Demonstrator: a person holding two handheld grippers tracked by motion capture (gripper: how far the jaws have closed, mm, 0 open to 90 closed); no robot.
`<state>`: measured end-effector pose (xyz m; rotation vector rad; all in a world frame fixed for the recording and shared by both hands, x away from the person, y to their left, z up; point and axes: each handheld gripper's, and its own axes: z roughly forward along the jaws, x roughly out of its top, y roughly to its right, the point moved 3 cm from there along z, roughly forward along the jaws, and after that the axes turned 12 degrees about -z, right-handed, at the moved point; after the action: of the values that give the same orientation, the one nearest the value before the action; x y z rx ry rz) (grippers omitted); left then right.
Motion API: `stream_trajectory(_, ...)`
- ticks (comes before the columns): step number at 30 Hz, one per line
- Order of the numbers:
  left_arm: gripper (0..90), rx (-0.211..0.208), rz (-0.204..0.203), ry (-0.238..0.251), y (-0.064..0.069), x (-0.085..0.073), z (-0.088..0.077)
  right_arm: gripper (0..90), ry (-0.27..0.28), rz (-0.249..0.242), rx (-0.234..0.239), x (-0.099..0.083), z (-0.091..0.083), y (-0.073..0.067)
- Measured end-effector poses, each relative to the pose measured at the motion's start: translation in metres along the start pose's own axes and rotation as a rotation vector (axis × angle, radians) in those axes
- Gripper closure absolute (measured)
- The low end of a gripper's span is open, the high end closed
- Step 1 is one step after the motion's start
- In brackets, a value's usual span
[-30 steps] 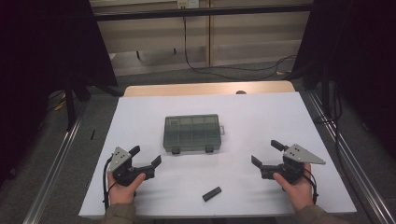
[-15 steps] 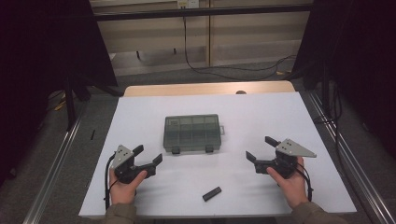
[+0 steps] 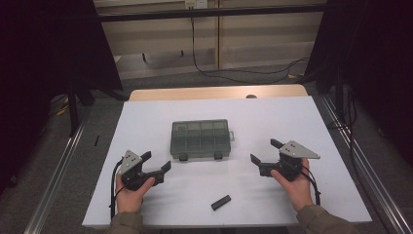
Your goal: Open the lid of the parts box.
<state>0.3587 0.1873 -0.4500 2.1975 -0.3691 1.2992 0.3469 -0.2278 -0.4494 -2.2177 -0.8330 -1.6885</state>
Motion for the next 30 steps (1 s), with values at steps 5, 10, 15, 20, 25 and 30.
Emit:
stream_trajectory(5,13.1,0.007,0.01,-0.008,0.0,0.0,0.001,6.5,-0.007,-0.002,0.003,0.0,0.005,-0.001)
stream_trajectory(10,12.6,0.017,0.006,-0.014,-0.002,0.002,0.004,7.3,-0.007,0.01,0.008,0.001,0.013,-0.002)
stream_trajectory(15,13.3,0.038,-0.004,-0.025,-0.004,0.003,0.006,7.8,-0.013,0.0,0.02,0.003,0.018,-0.005)
stream_trajectory(20,22.7,0.036,0.004,-0.038,-0.002,0.004,0.007,12.6,-0.026,-0.005,0.044,0.005,0.023,-0.009)
stream_trajectory(25,30.4,0.026,0.002,-0.052,0.0,0.004,0.009,18.1,-0.035,-0.004,0.053,0.007,0.028,-0.012)
stream_trajectory(30,42.3,0.022,0.01,-0.088,0.001,0.005,0.011,27.4,-0.051,0.017,0.038,0.008,0.033,-0.014)
